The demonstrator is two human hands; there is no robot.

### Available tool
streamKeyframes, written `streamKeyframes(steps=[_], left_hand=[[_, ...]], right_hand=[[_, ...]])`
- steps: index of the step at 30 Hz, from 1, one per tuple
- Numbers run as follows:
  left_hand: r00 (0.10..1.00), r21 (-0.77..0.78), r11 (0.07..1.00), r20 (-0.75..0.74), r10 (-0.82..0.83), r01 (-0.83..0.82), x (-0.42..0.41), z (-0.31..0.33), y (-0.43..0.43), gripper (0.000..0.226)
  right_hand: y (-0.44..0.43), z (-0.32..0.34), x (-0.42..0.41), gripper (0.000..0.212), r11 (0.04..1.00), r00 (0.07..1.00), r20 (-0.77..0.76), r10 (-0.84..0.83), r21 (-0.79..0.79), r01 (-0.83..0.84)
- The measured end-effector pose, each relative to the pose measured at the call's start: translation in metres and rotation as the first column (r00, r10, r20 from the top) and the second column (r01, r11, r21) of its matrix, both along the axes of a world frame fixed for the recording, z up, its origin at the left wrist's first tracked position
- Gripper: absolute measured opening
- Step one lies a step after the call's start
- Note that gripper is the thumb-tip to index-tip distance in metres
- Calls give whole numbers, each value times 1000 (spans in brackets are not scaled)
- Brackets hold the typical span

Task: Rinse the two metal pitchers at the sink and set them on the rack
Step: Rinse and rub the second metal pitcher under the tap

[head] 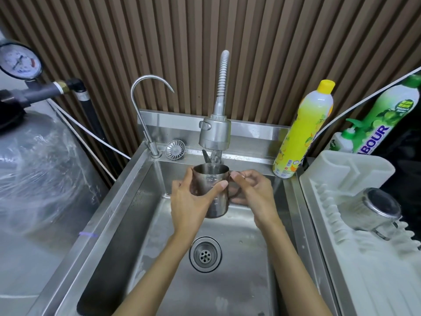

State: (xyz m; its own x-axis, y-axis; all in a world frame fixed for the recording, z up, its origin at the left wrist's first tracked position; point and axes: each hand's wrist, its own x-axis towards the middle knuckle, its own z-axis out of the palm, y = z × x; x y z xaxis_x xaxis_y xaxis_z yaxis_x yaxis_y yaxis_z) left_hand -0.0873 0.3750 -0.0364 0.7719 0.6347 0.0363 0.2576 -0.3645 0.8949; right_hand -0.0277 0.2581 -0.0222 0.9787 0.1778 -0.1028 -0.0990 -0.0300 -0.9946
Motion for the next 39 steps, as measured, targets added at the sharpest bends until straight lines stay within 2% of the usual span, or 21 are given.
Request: streamKeyframes(steps=[2, 4, 6, 7, 9, 12, 16, 19, 22, 25, 26, 28, 30, 32, 34, 36, 37, 39], left_hand=[[997, -152, 985, 44, -71, 77, 4, -8, 1, 70], [985, -337, 927, 107, -136, 165, 8, -13, -1, 48], [965, -449, 861, 209, -157, 238, 12, -13, -5, 44], [953, -461, 847, 263, -153, 263, 15, -12, -6, 47], [918, -436, 846, 371, -140, 305, 21, -8, -7, 56], [881, -367, 891, 467, -73, 268, 26, 1, -4, 79], [874, -61, 991, 481, -72, 115, 18, 7, 5, 88], [878, 146, 989, 472, -76, 7, 11, 9, 8, 90], [910, 193, 980, 414, -34, -51, 5, 13, 9, 92], [969, 142, 987, 242, 40, -76, 3, 18, 9, 103], [982, 103, 992, 180, 50, -69, 2, 20, 9, 98], [995, -7, 1000, 101, 24, -24, 0, 19, 9, 68], [992, -186, 981, 123, -23, 45, -2, 15, 7, 36], [986, -348, 932, 159, -51, 104, -3, 12, 4, 28], [977, -447, 879, 192, -88, 167, 0, 10, 0, 30], [957, -491, 833, 252, -145, 256, 5, 9, -3, 37], [945, -504, 814, 287, -158, 289, 8, 9, -3, 42], [920, -509, 796, 363, -147, 328, 15, 10, -2, 53]], right_hand=[[-4, 7, 4, 22, 982, 996, 83, -35, -181, 49], [-6, 14, 3, 22, 927, 976, 215, -38, -356, 114], [-5, 21, 0, 20, 908, 951, 309, -21, -393, 148], [-4, 23, -1, 21, 930, 946, 325, -22, -340, 138], [-4, 24, -1, 24, 989, 962, 271, -23, -136, 62], [-4, 17, 4, 24, 985, 990, 128, 52, 157, -73], [5, 2, 8, 21, 881, 976, -35, 216, 438, -179], [14, -5, 2, 18, 839, 957, -138, 254, 524, -147], [15, -6, -5, 16, 891, 965, -153, 213, 437, -127], [13, 4, -7, 16, 969, 985, -111, 133, 224, -105], [12, 7, -6, 17, 988, 991, -94, 95, 133, -82], [8, 12, -1, 21, 999, 998, -57, 32, -40, -34], [5, 20, 1, 28, 970, 999, 50, -7, -240, 19], [1, 31, 0, 30, 917, 987, 160, -12, -391, 74], [-1, 42, -4, 25, 857, 965, 263, -8, -496, 142], [-2, 46, -4, 21, 837, 941, 339, 4, -515, 182], [-2, 46, -4, 19, 865, 940, 341, 1, -473, 171], [-1, 38, -3, 23, 964, 961, 277, -13, -250, 85]])
